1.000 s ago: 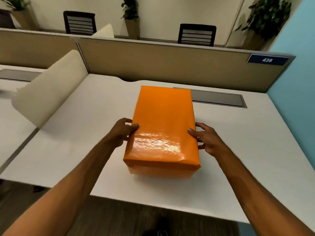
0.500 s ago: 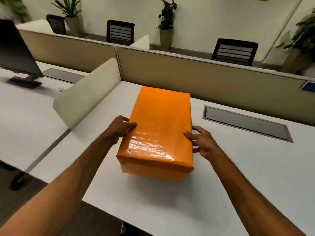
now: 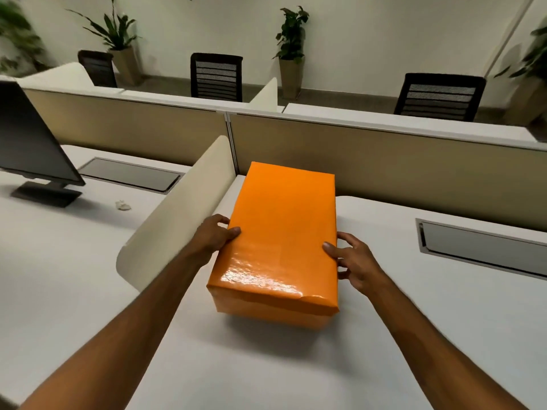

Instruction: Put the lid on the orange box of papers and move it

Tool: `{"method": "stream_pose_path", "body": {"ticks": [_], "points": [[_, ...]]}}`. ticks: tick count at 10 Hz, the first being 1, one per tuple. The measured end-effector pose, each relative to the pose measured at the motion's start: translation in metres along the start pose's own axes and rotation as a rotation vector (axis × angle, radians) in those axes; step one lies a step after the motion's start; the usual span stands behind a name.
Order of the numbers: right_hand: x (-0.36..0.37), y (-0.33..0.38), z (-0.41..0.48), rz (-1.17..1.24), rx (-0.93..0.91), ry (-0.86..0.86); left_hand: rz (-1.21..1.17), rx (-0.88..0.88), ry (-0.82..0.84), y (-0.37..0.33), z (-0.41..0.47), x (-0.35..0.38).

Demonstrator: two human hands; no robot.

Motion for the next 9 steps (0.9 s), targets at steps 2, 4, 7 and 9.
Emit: {"method": "stream_pose_path", "body": {"ticks": [2,4,7,9], "points": [[0.054,0.017,0.063,-0.036,-0.015,-0.038,0.007,-0.01,-0.03,0.004,0.072,-0.032],[0.08,0.028,0.112,-0.06,-0.01,-0.061,-0.001,-0.012,-0.022,0.003,0.122,-0.05],[0.092,0.042,0.141,-0.118,-0.018,-0.071,0.036,-0.023,-0.006,-0.01,0.157,-0.058],[0.093,0.045,0.133,-0.344,-0.063,-0.103,0.164,0.039,-0.098,-0.013,0.152,-0.057]]}}
Point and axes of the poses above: each hand's wrist, its own z-axis towards the middle knuckle, its own x-axis out of the palm, y = z × x, the point moved 3 cm from there along z, towards the middle knuckle, and after that the axes turned 1 degree about y, right-handed, at the moved point
